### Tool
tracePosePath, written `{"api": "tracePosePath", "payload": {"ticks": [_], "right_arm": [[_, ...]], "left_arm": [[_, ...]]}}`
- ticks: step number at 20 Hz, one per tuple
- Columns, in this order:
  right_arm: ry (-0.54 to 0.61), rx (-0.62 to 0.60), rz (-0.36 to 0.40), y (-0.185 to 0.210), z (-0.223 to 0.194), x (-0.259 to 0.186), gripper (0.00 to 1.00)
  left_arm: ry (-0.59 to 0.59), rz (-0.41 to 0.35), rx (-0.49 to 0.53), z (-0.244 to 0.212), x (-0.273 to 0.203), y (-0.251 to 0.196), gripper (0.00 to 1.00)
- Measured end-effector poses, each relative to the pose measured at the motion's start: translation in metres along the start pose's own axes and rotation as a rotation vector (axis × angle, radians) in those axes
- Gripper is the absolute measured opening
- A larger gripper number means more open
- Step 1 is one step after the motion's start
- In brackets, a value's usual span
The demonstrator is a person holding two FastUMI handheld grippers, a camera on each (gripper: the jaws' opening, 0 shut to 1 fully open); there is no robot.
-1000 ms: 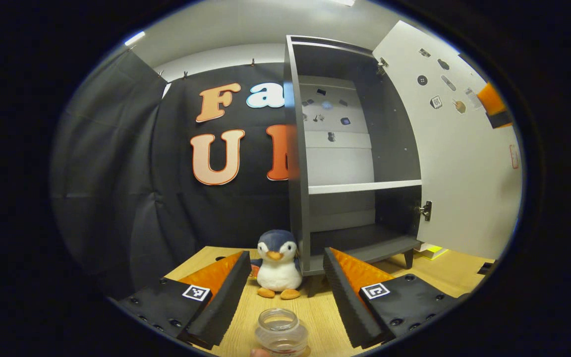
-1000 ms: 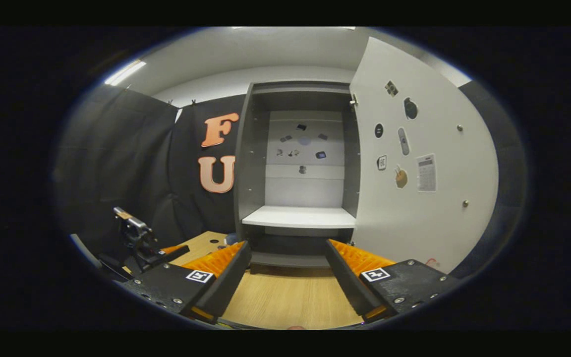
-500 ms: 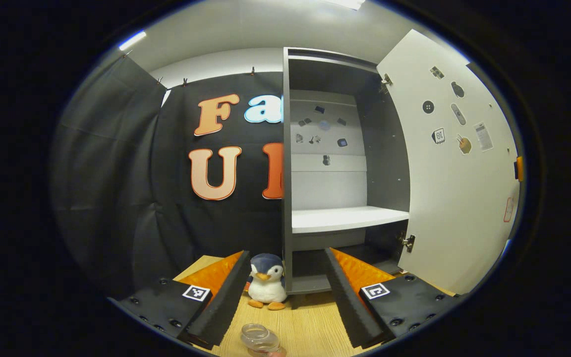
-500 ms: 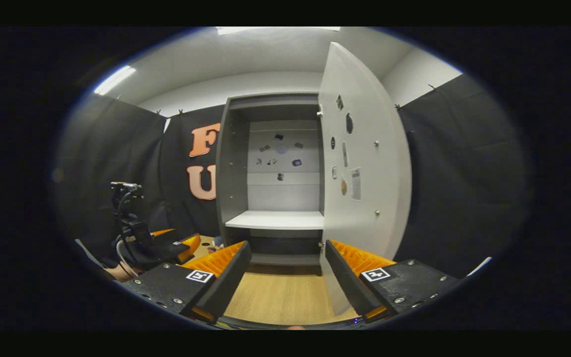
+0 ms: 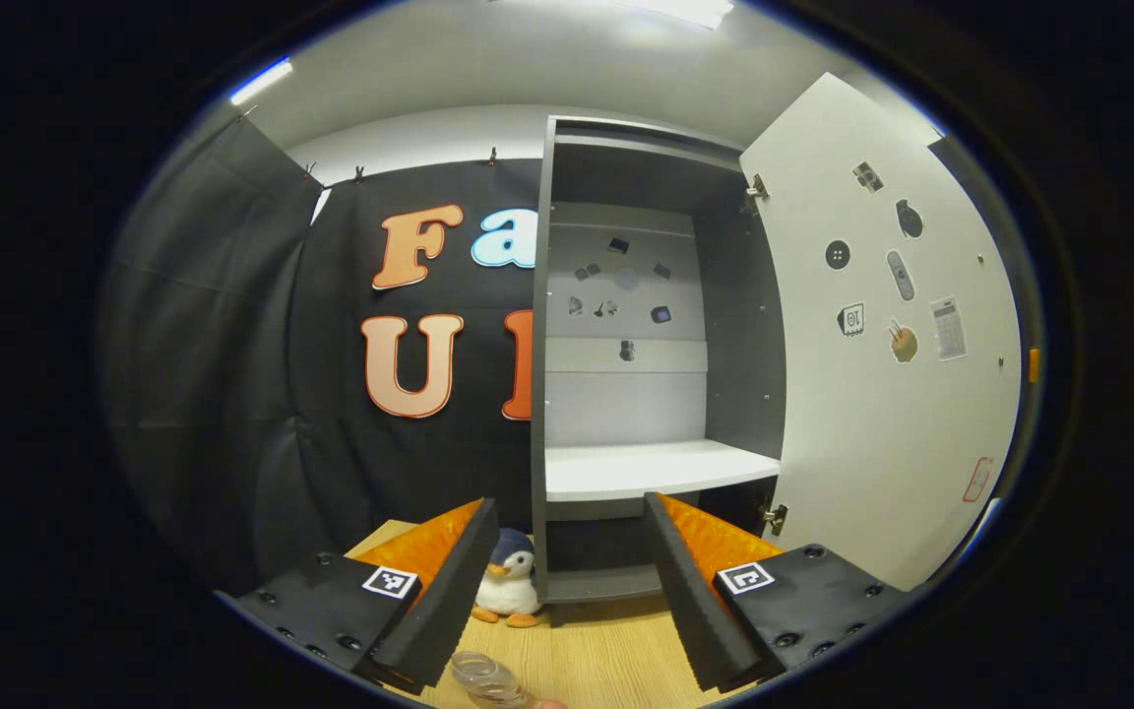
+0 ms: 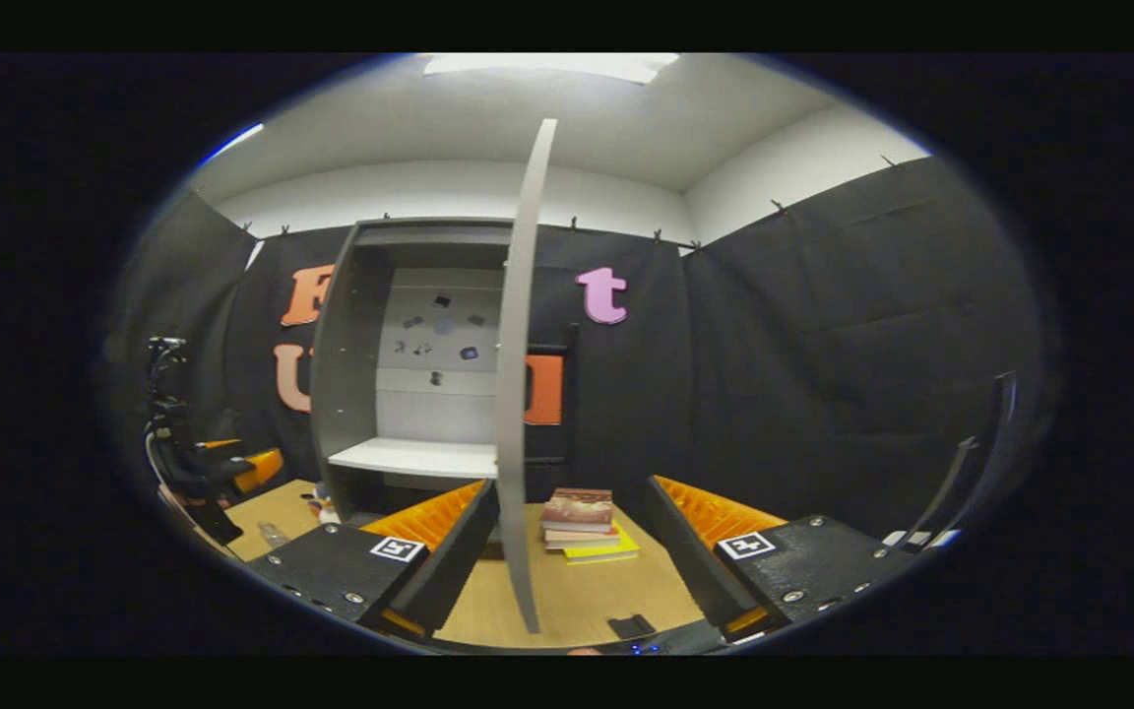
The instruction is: Open the cabinet door with the right hand, grasp the bottle in the cabinet with the left hand and place it on the coaster, then close the cabinet door with the right hand.
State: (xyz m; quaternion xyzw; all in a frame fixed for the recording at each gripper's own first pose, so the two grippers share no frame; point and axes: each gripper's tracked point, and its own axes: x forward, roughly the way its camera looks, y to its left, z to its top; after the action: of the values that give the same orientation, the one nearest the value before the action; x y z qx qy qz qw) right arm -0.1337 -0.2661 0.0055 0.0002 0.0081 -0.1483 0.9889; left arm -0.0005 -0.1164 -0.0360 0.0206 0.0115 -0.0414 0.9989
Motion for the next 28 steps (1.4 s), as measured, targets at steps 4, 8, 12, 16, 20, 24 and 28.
{"api": "tracePosePath", "payload": {"ticks": [4,8,12,16,20,24,28], "right_arm": [[-0.010,-0.016,0.018,-0.009,0.009,0.025,0.93],[-0.029,-0.025,0.095,0.005,0.013,0.039,0.93],[-0.018,-0.046,0.152,0.024,0.016,0.035,0.88],[0.000,0.047,0.245,0.065,0.015,0.034,0.88],[-0.013,0.067,0.312,0.103,0.018,0.041,0.88],[-0.048,0.022,0.330,0.138,0.025,0.049,0.88],[-0.058,0.024,0.367,0.179,0.028,0.063,0.82]], "left_arm": [[-0.001,-0.012,0.001,0.007,-0.002,-0.012,0.95],[0.000,-0.015,-0.029,0.011,-0.003,-0.016,0.95],[0.007,0.004,-0.067,0.010,0.001,-0.004,0.95],[-0.002,0.029,-0.082,0.011,0.006,0.018,0.95],[-0.005,0.050,-0.058,0.008,0.009,0.039,0.95],[-0.012,0.058,-0.035,0.007,0.012,0.059,0.95],[-0.034,0.077,-0.015,0.012,0.020,0.080,0.95]]}}
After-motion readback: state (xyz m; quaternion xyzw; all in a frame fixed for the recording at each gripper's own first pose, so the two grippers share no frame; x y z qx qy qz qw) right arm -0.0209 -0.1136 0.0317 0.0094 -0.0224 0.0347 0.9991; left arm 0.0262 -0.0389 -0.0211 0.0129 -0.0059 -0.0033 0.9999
